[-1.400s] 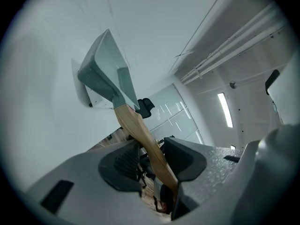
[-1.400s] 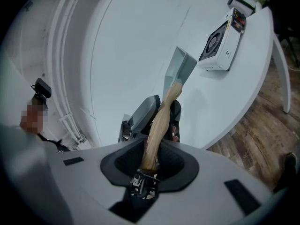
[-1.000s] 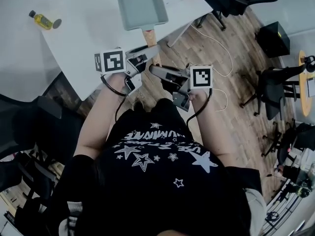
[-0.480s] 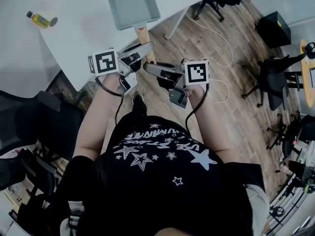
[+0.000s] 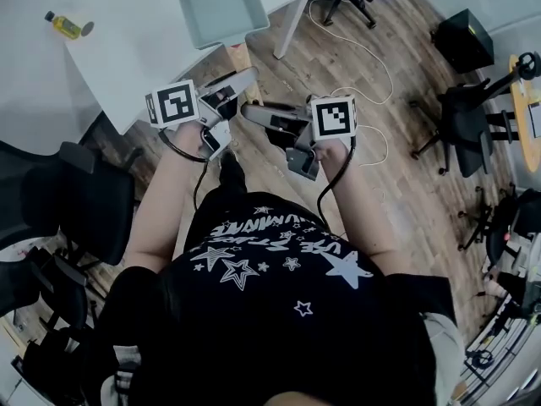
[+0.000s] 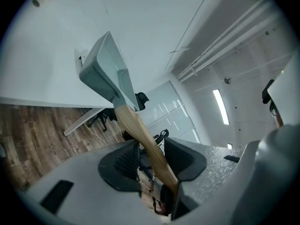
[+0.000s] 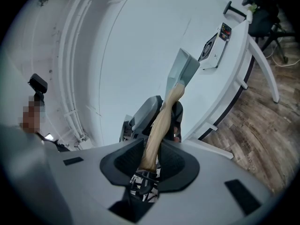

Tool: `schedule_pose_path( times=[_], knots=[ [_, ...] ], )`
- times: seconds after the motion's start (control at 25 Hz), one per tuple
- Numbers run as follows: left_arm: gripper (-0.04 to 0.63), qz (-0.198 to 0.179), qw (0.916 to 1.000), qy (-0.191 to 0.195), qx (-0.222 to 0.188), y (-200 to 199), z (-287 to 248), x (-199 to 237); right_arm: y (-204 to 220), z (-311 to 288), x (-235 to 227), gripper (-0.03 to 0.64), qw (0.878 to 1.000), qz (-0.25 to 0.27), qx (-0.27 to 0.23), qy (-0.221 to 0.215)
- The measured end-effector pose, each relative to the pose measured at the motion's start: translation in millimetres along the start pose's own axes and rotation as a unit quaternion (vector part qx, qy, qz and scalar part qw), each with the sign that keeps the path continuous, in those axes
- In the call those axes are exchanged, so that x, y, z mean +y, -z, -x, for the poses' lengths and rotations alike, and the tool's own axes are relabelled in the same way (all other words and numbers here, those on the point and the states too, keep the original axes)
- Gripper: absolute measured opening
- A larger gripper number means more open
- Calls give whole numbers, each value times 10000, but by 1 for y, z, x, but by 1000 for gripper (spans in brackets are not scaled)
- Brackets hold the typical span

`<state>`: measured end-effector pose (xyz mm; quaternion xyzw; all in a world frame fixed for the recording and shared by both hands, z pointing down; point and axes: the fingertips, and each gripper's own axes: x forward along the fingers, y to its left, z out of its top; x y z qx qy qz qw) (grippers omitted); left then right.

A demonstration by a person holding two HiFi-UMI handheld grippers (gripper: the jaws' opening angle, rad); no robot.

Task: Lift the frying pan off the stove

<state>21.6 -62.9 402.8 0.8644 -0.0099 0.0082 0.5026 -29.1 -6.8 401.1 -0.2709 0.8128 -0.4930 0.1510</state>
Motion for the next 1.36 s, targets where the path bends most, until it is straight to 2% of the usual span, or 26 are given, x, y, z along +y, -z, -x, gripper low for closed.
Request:
schedule_pose_path(
  times=[0.28,0.64,0.88,1.04,1.36],
  knots=[
    [169,-236,9997,65,69,52,7,-43,48,33,34,95,9997,200,-100,-43],
    [169,-178,9996,193,126,63,8,-50,57,39,39,97,9997,217,-133,68],
    [169,-133,9995,216,172,67,8,-55,62,45,35,98,9992,173,-170,326],
    [170,-151,9995,214,159,84,14,-62,78,46,53,100,9996,213,-180,65],
    [170,-73,9996,233,111,117,31,-71,114,57,59,101,9993,291,-94,238]
  ],
)
